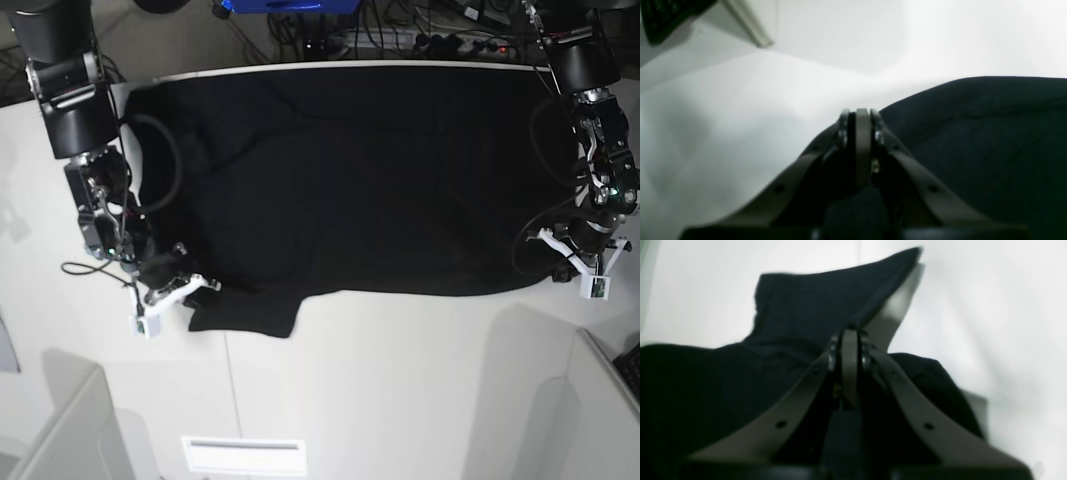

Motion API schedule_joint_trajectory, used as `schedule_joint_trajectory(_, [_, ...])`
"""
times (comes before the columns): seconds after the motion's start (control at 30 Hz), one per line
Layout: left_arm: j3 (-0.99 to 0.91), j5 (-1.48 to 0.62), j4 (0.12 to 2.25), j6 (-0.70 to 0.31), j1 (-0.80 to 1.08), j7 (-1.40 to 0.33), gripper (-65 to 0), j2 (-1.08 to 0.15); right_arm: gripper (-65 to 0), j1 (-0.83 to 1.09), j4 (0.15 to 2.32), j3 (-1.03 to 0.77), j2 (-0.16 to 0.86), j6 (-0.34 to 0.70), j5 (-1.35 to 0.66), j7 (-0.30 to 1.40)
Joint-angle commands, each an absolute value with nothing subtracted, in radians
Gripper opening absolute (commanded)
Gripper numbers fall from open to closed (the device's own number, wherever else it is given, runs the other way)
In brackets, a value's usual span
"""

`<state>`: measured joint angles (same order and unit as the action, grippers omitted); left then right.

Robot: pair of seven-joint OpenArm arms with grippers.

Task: Fold the T-shirt properly
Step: 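Grasp the hem corners with both grippers and lift slightly, then fold the hem with both grippers over toward the shoulders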

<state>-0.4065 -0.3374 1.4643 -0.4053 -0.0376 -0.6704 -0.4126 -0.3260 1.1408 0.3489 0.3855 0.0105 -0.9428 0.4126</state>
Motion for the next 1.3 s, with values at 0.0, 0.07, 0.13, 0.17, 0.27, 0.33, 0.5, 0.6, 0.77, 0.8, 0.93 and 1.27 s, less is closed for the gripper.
schedule_joint_trajectory(0.0, [-0.415,-0.343,1.497,-0.406,-0.048,-0.657,-65.0,-0.433,-65.0,-0.34,1.173,0.325,0.407,0.015,-0.951,0.39])
schedule_joint_trajectory(0.07, [-0.446,-0.343,1.518,-0.406,-0.028,-0.673,-65.0,-0.433,-65.0,-0.314,1.204,0.292,0.407,0.015,-0.951,0.394])
schedule_joint_trajectory(0.13, [-0.484,-0.343,1.538,-0.409,-0.012,-0.673,-65.0,-0.423,-65.0,-0.289,1.233,0.257,0.409,0.015,-0.951,0.437])
schedule_joint_trajectory(0.17, [-0.499,-0.343,1.552,-0.412,-0.001,-0.673,-65.0,-0.414,-65.0,-0.278,1.247,0.236,0.409,0.015,-0.951,0.458])
schedule_joint_trajectory(0.27, [-0.507,-0.343,1.587,-0.45,0.038,-0.674,-65.0,-0.401,-65.0,-0.246,1.288,0.183,0.409,0.015,-0.951,0.492])
schedule_joint_trajectory(0.33, [-0.513,-0.343,1.606,-0.463,0.07,-0.674,-65.0,-0.397,-65.0,-0.226,1.322,0.166,0.409,0.015,-0.951,0.513])
schedule_joint_trajectory(0.5, [-0.527,-0.343,1.655,-0.489,0.13,-0.674,-65.0,-0.389,-65.0,-0.171,1.391,0.114,0.409,0.015,-0.951,0.565])
schedule_joint_trajectory(0.6, [-0.562,-0.343,1.692,-0.49,0.163,-0.674,-65.0,-0.378,-65.0,-0.131,1.429,0.084,0.407,0.015,-0.951,0.591])
schedule_joint_trajectory(0.77, [-0.575,-0.344,1.725,-0.492,0.205,-0.674,-65.0,-0.378,-65.0,-0.058,1.503,0.039,0.406,0.015,-0.951,0.596])
schedule_joint_trajectory(0.8, [-0.575,-0.344,1.73,-0.492,0.217,-0.674,-65.0,-0.378,-65.0,-0.045,1.518,0.033,0.406,0.015,-0.951,0.596])
schedule_joint_trajectory(0.93, [-0.575,-0.344,1.767,-0.506,0.254,-0.674,-65.0,-0.377,-65.0,-0.004,1.566,0.007,0.406,0.013,-0.951,0.601])
schedule_joint_trajectory(1.27, [-0.59,-0.344,1.81,-0.549,0.323,-0.674,-65.0,-0.375,-65.0,0.07,1.681,-0.082,0.404,0.013,-0.951,0.684])
